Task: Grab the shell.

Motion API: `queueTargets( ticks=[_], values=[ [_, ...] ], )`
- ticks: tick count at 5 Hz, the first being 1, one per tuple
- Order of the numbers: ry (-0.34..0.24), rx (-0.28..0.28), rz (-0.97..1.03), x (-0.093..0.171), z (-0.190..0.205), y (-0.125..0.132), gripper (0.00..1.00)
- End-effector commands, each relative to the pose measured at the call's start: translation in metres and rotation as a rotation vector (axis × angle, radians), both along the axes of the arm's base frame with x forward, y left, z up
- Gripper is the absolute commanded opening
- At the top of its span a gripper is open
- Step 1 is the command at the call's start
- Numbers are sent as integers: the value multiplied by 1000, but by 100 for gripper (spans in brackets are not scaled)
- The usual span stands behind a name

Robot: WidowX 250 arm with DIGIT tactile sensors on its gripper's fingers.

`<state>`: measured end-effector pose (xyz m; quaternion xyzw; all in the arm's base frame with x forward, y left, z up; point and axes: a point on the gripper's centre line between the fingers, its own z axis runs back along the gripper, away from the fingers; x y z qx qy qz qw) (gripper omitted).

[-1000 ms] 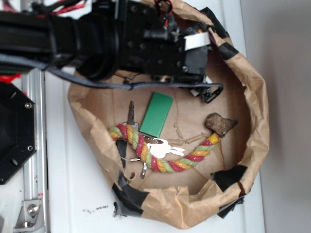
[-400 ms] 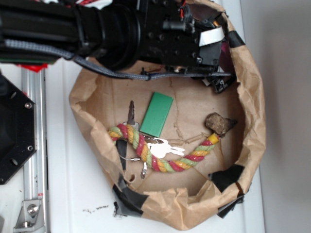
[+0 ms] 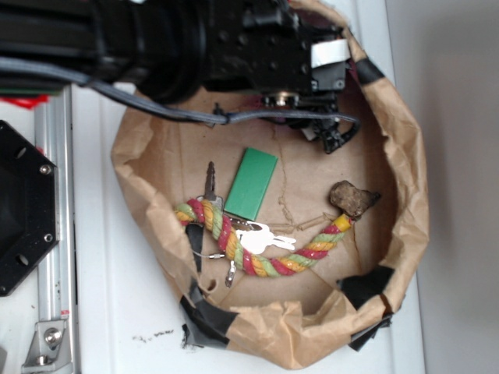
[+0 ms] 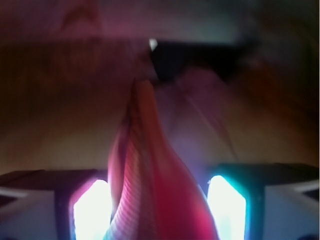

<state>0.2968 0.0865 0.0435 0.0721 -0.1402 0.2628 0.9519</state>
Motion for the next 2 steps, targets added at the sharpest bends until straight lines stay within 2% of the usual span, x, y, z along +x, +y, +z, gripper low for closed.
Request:
queueTargets(
  ticks=[1, 2],
  values=[
    [-96, -107, 46, -10, 97, -10, 0],
    [-56, -187, -48, -15, 132, -25, 0]
  ],
)
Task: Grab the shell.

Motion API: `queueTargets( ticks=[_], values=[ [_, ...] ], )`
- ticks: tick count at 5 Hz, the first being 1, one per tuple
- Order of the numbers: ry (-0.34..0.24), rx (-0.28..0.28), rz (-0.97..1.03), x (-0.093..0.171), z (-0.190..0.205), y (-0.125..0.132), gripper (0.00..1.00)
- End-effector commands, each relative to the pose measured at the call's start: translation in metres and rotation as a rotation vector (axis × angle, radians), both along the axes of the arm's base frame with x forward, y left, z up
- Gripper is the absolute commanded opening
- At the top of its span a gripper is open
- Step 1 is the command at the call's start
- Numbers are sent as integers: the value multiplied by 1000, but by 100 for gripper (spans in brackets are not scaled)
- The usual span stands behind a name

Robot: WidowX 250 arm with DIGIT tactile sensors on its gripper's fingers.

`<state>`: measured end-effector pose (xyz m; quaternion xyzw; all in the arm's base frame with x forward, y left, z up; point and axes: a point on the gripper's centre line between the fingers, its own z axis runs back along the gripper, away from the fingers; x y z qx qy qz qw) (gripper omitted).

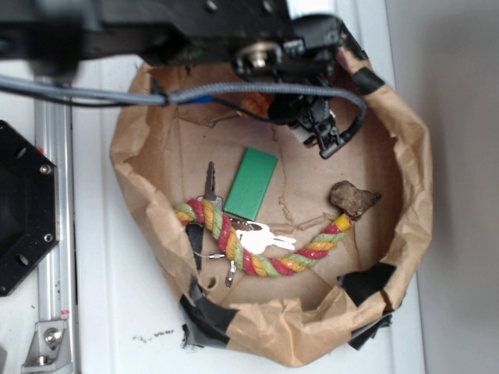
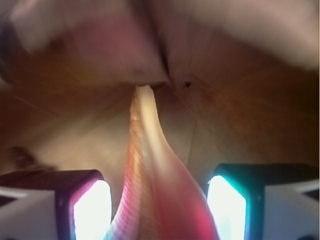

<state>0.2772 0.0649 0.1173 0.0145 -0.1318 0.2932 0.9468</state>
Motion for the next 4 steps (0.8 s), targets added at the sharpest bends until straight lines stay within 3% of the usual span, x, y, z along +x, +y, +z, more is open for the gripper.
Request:
queueTargets(
  ticks=[1, 2, 3, 4],
  values=[
    [-22, -54, -323, 3, 80, -29, 0],
    [42, 0, -493, 12, 75, -53, 0],
    [22, 44, -490, 13, 74, -53, 0],
    [24, 41, -476, 14, 72, -48, 0]
  ],
)
